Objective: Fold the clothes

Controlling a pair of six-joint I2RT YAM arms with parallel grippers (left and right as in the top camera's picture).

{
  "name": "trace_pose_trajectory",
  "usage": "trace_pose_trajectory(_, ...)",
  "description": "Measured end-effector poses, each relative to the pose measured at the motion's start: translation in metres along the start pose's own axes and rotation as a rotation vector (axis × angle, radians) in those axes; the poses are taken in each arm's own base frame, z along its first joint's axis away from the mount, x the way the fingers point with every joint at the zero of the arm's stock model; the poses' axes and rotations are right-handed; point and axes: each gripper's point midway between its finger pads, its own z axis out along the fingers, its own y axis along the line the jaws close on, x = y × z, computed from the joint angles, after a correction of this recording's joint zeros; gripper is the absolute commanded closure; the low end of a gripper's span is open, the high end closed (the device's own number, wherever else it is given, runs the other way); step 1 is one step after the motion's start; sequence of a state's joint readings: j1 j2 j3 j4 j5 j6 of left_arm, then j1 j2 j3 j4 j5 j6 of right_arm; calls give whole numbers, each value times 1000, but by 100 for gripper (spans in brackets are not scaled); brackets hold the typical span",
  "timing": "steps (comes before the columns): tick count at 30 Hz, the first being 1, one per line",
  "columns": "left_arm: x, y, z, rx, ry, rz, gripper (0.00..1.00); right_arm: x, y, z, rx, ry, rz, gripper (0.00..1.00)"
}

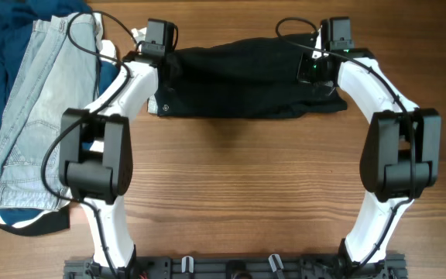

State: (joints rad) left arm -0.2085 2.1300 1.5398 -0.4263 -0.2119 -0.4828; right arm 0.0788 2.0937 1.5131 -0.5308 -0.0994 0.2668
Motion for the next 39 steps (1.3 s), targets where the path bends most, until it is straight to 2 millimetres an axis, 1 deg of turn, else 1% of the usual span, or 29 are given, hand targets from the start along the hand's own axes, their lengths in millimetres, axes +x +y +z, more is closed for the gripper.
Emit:
trace_pose_trajectory(3,-8,-8,13,31,-49,-13,96,-2,0,4,-2,-9,-1,96)
trace_pose_trajectory(6,-16,-15,21,58,-93,-24,96,-8,2,4,-10,-35,-4,96)
trace_pose_trajectory(8,-18,-17,24,65,-105,-26,95,-9,3,4,-16,-39,-4,95)
trace_pose_trajectory(9,-18,-17,26,67,-108,-27,94,-10,4,4,-22,-41,-5,93)
trace_pose_trajectory(11,-13,-16,31,59,-96,-24,93,-11,7,4,-36,-42,-6,88)
trace_pose_trajectory(14,8,-5,41,15,-23,-7,91,-15,10,3,-53,-59,-10,83)
trace_pose_trajectory(16,13,-3,39,0,5,3,91,-21,12,3,-62,-85,-15,81)
trace_pose_trajectory(18,17,-2,37,-14,28,9,90,-27,14,2,-69,-107,-18,83)
trace_pose_trajectory(21,21,1,34,-29,52,17,89,-29,15,2,-72,-116,-17,92)
trace_pose_trajectory(23,22,2,33,-33,59,19,88,-22,16,2,-83,-85,-15,96)
trace_pose_trajectory(26,22,2,33,-33,60,19,88,-3,16,3,-91,-7,-7,95)
trace_pose_trajectory(27,22,2,33,-33,60,19,88,4,16,2,-94,22,-1,94)
trace_pose_trajectory(29,23,2,33,-34,62,20,88,11,17,-4,-94,54,2,92)
trace_pose_trajectory(33,25,4,32,-41,72,22,88,8,22,-16,-100,38,-4,92)
trace_pose_trajectory(39,27,5,31,-46,82,25,88,22,18,-9,-94,65,8,91)
